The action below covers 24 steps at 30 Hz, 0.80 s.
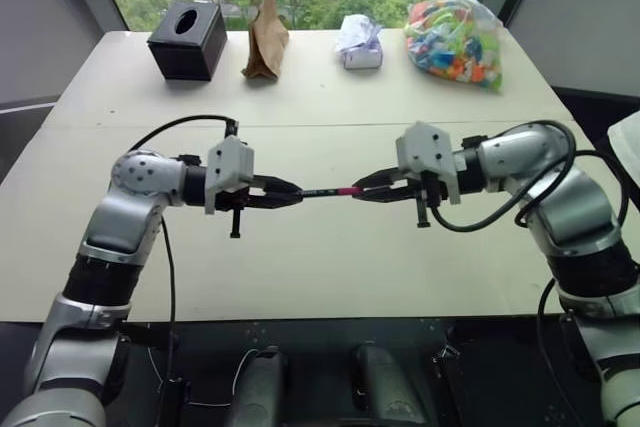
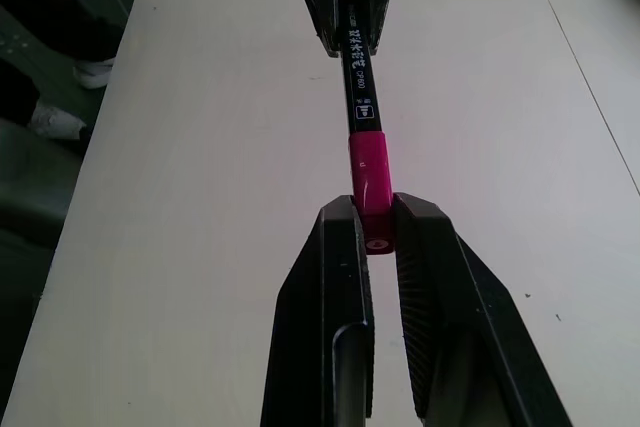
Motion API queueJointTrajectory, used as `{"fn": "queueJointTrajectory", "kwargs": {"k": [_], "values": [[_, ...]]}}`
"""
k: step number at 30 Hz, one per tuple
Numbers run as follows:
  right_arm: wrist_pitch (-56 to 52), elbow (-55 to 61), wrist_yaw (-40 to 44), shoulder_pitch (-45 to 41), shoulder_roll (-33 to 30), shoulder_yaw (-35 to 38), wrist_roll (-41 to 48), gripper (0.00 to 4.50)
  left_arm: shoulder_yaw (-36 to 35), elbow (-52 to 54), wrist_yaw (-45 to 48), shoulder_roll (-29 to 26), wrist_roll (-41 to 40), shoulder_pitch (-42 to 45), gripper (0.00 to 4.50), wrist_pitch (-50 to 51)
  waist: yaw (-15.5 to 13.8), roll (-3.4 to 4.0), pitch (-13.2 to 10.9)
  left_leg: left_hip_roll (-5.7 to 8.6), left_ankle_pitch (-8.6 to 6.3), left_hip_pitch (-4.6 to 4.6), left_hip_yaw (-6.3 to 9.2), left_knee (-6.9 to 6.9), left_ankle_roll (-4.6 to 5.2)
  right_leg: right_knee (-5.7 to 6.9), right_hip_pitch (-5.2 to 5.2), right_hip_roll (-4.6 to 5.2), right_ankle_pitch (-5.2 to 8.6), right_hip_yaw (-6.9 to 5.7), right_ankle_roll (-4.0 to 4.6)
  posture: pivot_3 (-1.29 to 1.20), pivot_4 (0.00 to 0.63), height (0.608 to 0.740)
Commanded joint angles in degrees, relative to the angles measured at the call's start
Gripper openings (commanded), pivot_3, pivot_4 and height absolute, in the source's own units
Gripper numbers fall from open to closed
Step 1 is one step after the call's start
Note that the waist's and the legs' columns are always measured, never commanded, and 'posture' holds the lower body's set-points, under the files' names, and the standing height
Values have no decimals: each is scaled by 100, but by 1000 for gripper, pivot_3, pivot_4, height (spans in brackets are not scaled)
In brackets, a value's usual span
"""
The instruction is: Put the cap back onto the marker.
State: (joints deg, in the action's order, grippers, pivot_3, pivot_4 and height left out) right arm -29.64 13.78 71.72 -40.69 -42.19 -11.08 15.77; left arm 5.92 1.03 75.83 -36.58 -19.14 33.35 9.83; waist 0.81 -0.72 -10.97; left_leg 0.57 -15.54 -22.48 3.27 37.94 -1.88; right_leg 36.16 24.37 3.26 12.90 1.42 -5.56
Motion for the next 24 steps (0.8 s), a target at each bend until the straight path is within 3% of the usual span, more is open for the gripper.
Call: {"fn": "queueJointTrajectory", "kwargs": {"k": [1, 7, 8, 10, 14, 18, 24], "values": [[305, 384, -20, -185, 198, -75, 113, 16, 141, 371, -109, 117, -39, 59, 0, 22, 0, 0, 0, 0, 0, 0, 0, 0, 0, 0, 0, 0, 0, 0, 0, 0, 150, 740], [590, -23, -142, -67, 130, -64, -250, 16, -9, 489, -230, -97, -46, -176, 0, 213, 2, 0, 0, 0, 0, 0, 0, 0, 0, 0, 0, 0, 0, 0, 0, 0, 150, 740], [658, -116, -169, -64, 126, -66, -309, 911, -27, 518, -228, -150, -44, -225, 0, 242, 7, 0, 0, -1, 0, 0, 0, 0, 0, 0, 0, 0, 0, 0, 0, 0, 150, 740], [861, -321, -201, -7, 36, -52, -464, 1724, -192, 683, -308, -357, -90, -493, 0, 425, 18, 1, -1, -1, 0, 0, 0, 0, 0, 1, 0, -1, 0, 0, 0, 0, 150, 740], [1052, -476, -350, 77, -74, 81, -549, 3794, -594, 1008, -586, -775, -180, -1134, 0, 763, 28, 2, -1, -4, 0, 1, -1, -1, 0, 1, 2, -1, 0, 1, 1, 0, 150, 740], [869, -408, -546, 220, -94, 349, -364, 3794, -1146, 1109, -1436, -902, -14, -1695, 0, 1114, -2, 2, -1, -8, 0, 1, 0, -1, 0, 1, 1, 1, 0, 1, 1, 0, 150, 740], [577, -74, -1002, 493, 78, 652, -114, 3794, -1841, 1310, -3231, -424, 115, -1938, 0, 1969, -8, 0, -1, -8, 0, 1, 2, 3, 0, 1, -2, 6, 0, -1, 0, 0, 150, 740]]}}
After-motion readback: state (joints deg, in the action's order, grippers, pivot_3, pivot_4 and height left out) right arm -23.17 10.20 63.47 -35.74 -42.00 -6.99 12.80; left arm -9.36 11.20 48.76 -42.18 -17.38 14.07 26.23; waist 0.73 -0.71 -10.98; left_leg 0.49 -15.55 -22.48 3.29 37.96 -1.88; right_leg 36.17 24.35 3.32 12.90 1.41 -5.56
